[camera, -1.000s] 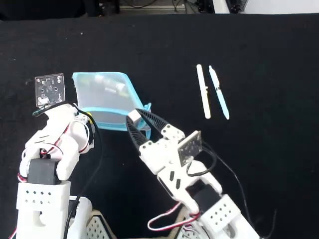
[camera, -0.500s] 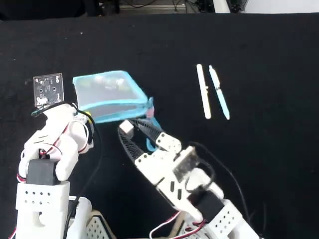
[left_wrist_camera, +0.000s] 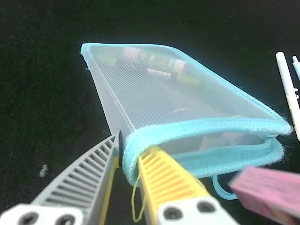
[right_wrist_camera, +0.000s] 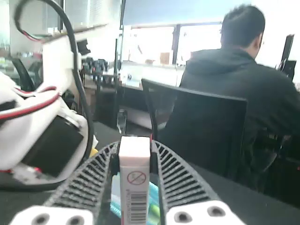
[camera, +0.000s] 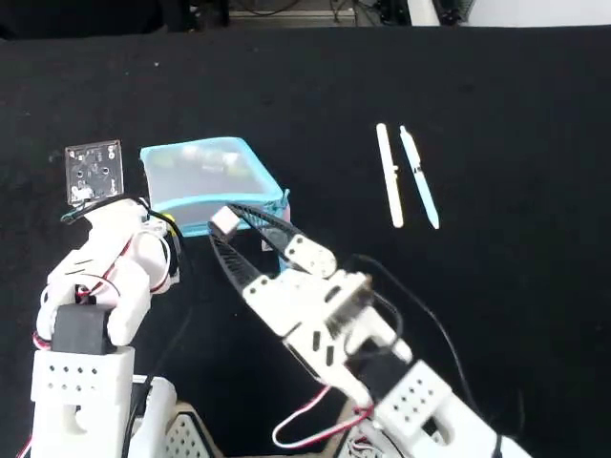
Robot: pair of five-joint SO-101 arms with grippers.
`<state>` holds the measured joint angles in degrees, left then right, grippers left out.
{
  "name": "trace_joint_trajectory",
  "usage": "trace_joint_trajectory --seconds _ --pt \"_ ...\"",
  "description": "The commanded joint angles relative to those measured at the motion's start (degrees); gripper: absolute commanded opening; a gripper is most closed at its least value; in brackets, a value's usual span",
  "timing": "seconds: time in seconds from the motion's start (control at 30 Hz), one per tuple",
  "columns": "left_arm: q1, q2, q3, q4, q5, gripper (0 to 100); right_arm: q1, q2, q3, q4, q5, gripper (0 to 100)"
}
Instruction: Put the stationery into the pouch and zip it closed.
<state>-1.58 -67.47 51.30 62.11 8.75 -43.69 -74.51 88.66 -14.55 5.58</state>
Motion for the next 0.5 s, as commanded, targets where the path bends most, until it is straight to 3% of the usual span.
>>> trace_joint_trajectory --seconds 0.0,0.17,0.47 --pt "-0.04 -0.79 -0.84 0.0 0.18 3 3.16 12.53 -7.96 -6.59 0.09 1.1" --pt "0.04 -0.79 -0.84 0.0 0.18 3 6.42 21.32 -9.27 -13.98 0.09 1.1" --pt "0.04 -0.79 -0.84 0.0 0.18 3 6.33 26.07 -9.1 -14.51 0.0 1.1"
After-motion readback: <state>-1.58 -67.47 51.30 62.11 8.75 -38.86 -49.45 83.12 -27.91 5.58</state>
